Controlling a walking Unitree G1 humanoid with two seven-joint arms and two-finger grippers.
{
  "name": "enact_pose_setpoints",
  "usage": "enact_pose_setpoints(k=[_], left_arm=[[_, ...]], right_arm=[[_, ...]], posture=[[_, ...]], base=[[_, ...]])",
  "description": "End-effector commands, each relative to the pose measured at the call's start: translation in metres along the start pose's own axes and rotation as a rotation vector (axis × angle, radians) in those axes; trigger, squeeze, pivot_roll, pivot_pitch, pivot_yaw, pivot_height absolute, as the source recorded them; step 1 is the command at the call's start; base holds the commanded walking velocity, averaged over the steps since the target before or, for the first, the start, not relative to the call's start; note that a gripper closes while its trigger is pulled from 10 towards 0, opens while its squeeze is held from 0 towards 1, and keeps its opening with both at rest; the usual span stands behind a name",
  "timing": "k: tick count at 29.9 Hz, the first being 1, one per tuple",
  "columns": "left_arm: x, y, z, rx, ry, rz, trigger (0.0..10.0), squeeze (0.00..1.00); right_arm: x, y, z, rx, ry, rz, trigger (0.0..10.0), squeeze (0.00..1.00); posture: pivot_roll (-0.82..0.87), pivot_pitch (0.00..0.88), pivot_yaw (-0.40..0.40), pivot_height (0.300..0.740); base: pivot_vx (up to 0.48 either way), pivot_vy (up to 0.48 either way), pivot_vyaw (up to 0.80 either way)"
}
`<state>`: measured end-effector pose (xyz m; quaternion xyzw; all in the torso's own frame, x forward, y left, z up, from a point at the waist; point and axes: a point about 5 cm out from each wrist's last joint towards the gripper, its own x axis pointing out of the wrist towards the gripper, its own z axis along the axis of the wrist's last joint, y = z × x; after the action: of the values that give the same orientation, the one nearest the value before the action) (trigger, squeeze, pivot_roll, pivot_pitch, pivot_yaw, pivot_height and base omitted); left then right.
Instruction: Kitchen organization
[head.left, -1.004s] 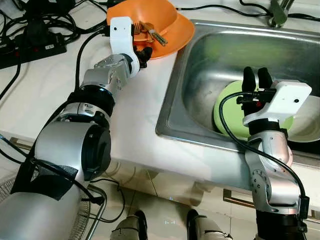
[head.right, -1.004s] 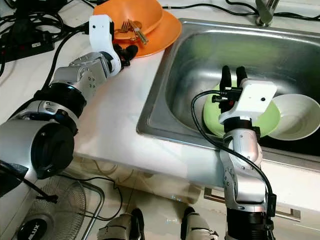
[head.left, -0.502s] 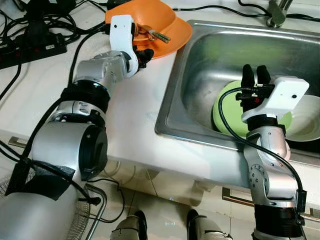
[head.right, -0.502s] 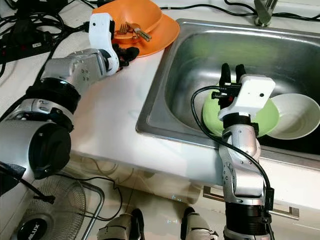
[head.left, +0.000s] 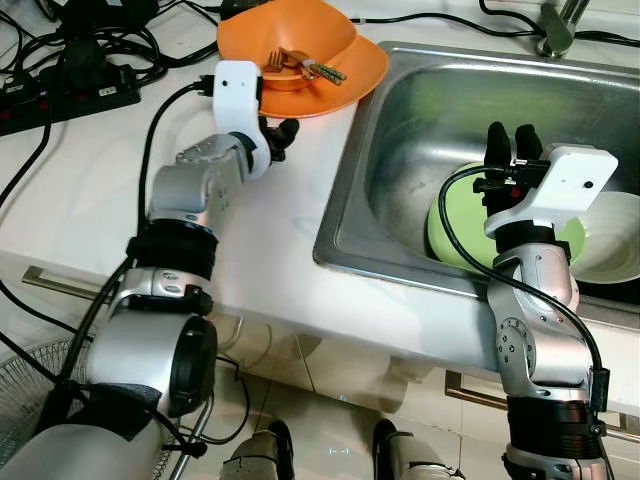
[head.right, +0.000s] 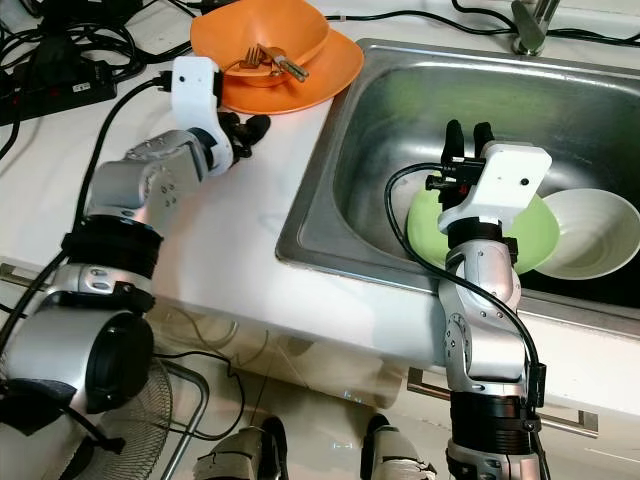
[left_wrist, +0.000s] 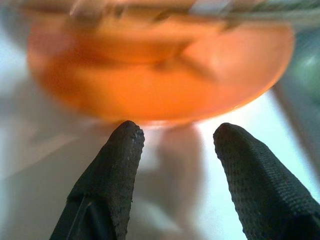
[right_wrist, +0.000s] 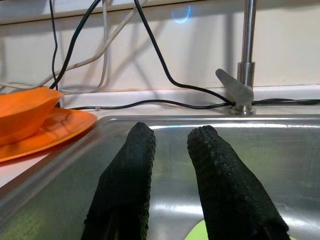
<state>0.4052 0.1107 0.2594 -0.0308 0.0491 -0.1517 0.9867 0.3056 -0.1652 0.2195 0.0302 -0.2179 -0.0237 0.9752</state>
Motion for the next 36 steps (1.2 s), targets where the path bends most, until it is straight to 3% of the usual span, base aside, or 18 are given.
enact_pose_setpoints(k=[1, 8, 22, 36], left_arm=[[-0.005, -0.012, 0.007, 0.036, -0.068, -0.034, 10.0, 0.00], [-0.006, -0.027, 0.016, 0.094, -0.135, -0.039, 10.0, 0.00], [0.007, -0.022, 0.001, 0.074, -0.065, -0.002, 10.0, 0.00], [0.014, -0.026, 0.017, 0.071, -0.131, -0.003, 10.0, 0.00]], right_arm=[[-0.008, -0.001, -0.016, 0.028, 0.061, -0.007, 10.0, 0.00], [-0.009, -0.002, -0.017, 0.021, 0.061, -0.009, 10.0, 0.00], [-0.010, -0.006, -0.005, -0.001, 0.035, -0.005, 10.0, 0.00], [-0.020, -0.010, -0.004, -0.017, 0.048, -0.014, 10.0, 0.00]], posture=[[-0.05, 0.211, 0.096, 0.740], [-0.06, 0.220, 0.093, 0.740], [-0.11, 0.231, 0.092, 0.740], [-0.15, 0.241, 0.098, 0.740]], base=[[0.000, 0.000, 0.00], [0.000, 0.000, 0.00], [0.000, 0.000, 0.00], [0.000, 0.000, 0.00]])
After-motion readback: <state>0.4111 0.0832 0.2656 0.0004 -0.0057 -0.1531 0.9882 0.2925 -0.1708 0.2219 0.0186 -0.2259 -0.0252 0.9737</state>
